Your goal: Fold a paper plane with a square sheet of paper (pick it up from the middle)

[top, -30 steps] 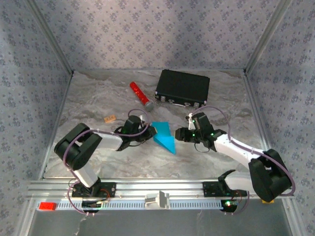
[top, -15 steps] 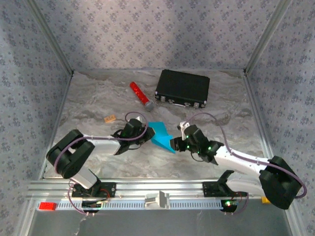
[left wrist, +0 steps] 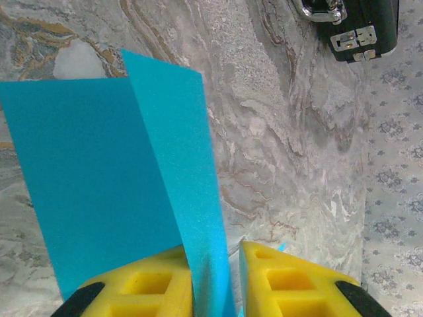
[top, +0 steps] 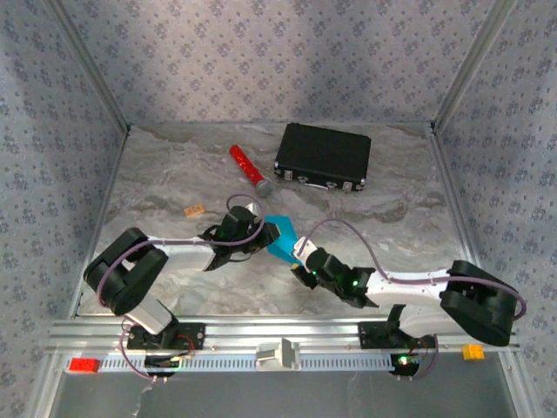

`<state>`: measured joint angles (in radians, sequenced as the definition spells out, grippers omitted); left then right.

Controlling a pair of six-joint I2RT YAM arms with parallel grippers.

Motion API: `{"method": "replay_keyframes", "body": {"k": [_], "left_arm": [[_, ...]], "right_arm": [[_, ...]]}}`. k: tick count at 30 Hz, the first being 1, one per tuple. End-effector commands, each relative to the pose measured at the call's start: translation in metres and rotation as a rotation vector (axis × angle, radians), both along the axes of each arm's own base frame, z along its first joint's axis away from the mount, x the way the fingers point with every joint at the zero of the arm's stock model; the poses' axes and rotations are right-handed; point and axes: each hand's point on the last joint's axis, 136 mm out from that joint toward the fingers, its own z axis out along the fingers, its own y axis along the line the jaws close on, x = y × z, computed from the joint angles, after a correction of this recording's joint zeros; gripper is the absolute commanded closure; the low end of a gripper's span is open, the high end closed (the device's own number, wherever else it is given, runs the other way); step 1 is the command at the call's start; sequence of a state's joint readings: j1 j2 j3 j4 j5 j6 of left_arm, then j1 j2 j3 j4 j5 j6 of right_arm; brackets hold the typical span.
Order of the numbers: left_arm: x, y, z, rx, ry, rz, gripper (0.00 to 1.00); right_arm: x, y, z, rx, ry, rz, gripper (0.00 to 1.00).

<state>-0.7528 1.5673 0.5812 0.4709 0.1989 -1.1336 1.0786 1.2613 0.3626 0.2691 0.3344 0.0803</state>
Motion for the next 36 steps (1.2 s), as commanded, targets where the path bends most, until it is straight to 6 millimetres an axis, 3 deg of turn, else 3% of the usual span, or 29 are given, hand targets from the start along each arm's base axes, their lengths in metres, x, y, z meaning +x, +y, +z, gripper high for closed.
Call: {"method": "replay_keyframes", "body": {"k": [1, 18, 36], "left_arm": [[0.003, -0.004, 0.006, -0.015, -0.022, -0.026, 0.77], [0.004, -0.004, 0.005, -0.018, -0.016, -0.033, 0.80], [0.005, -0.002, 0.003, -0.010, -0.009, -0.027, 0.83]], "right_arm": [[0.015, 0.006, 0.014, -0.035, -0.100, -0.026, 0.53], [0.024, 0.009, -0.006, -0.124, -0.111, -0.057, 0.62], [0.023, 0.013, -0.009, -0.098, -0.077, -0.069, 0.69]]}}
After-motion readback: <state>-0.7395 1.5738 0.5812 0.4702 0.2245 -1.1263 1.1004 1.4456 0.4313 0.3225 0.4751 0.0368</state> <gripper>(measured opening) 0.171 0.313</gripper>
